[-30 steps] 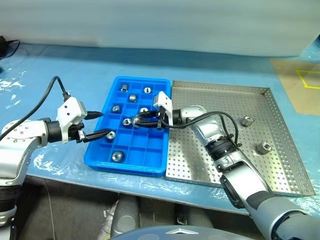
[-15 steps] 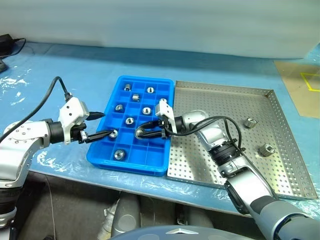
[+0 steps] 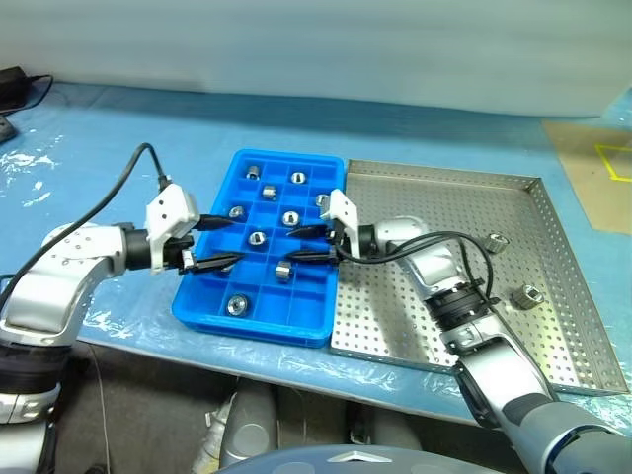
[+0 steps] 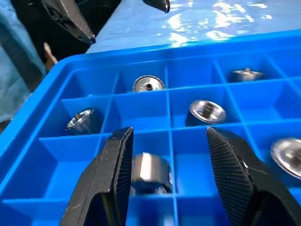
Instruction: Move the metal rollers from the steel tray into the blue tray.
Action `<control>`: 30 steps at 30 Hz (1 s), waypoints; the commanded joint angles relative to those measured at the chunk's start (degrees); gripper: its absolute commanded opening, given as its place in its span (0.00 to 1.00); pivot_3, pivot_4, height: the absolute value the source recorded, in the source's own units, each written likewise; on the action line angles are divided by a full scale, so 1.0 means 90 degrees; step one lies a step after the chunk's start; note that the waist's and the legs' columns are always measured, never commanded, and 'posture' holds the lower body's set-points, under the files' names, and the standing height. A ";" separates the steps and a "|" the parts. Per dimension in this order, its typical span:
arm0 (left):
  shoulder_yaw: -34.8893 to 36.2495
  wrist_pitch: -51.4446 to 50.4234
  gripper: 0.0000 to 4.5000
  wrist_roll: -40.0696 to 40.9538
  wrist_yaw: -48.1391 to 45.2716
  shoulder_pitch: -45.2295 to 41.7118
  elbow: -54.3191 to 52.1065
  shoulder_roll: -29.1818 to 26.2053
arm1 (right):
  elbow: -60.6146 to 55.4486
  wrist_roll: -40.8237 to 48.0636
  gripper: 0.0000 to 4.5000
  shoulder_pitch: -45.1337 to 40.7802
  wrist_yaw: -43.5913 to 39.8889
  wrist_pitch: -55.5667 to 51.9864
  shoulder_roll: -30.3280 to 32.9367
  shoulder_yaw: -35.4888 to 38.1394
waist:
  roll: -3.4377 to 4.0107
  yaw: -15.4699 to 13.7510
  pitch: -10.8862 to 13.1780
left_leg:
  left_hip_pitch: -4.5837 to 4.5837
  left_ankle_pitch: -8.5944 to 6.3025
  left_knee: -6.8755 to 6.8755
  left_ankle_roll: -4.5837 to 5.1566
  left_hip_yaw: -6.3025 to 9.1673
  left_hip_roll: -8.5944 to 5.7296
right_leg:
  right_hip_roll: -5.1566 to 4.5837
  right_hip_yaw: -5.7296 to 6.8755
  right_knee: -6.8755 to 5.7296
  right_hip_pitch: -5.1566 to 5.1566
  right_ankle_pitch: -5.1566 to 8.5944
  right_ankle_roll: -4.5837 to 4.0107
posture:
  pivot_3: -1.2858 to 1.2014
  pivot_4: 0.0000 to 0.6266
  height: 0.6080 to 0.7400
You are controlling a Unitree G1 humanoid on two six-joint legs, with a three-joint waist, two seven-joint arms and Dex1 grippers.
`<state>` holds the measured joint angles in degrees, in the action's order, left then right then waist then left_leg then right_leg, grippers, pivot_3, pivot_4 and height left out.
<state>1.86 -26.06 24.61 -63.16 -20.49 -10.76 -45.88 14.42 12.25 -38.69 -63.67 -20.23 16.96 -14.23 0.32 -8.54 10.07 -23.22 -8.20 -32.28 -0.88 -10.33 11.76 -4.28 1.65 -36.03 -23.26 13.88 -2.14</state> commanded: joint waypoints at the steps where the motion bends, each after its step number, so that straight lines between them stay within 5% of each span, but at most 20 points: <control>1: -0.0358 0.0310 0.78 -0.0094 -0.0212 -0.0475 0.0298 0.0263 | -0.0926 0.0411 0.55 0.0072 0.0218 -0.0398 0.0270 0.0544 | 0.0000 0.0040 0.0000 | 0.0002 0.0000 0.0000 0.0000 -0.0001 0.0001 | 0.0001 -0.0002 0.0000 0.0000 0.0000 0.0000 | 0.53 0.24 1.00; 12: -0.1571 0.1737 0.78 -0.0803 -0.1255 -0.2262 0.2794 0.1835 | -0.2468 0.0428 0.55 0.1731 0.2025 -0.0972 0.1660 0.2614 | -0.0002 0.0447 -0.0002 | 0.0000 -0.0004 -0.0011 0.0008 -0.0011 -0.0010 | 0.0009 -0.0021 0.0010 0.0008 -0.0005 0.0009 | 0.40 0.24 1.00; 19: -0.1828 0.2420 0.78 -0.1026 -0.1735 -0.2739 0.3906 0.2647 | -0.3316 0.0515 0.55 0.3272 0.2944 -0.1318 0.1957 0.4041 | 0.0001 0.0880 -0.0004 | 0.0006 -0.0020 -0.0009 0.0036 -0.0023 -0.0018 | 0.0019 -0.0022 0.0028 0.0011 -0.0005 0.0008 | 0.34 0.24 1.00; 30: -0.1782 0.2837 0.78 -0.1232 -0.2090 -0.2939 0.4550 0.2975 | -0.3481 0.0730 0.55 0.4495 0.3380 -0.1313 0.1672 0.4293 | 0.0004 0.1198 -0.0006 | 0.0024 -0.0043 -0.0033 0.0074 -0.0057 -0.0007 | 0.0012 -0.0028 0.0031 0.0029 -0.0007 0.0008 | 0.34 0.24 1.00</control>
<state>-15.18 -1.56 13.33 -81.37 -45.95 31.02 -18.82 -16.57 18.15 2.23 -34.22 -33.11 31.92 23.24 0.36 2.24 10.02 -23.01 -8.61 -32.61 -0.18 -10.87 11.72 -4.19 1.38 -35.74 -22.98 13.82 -2.07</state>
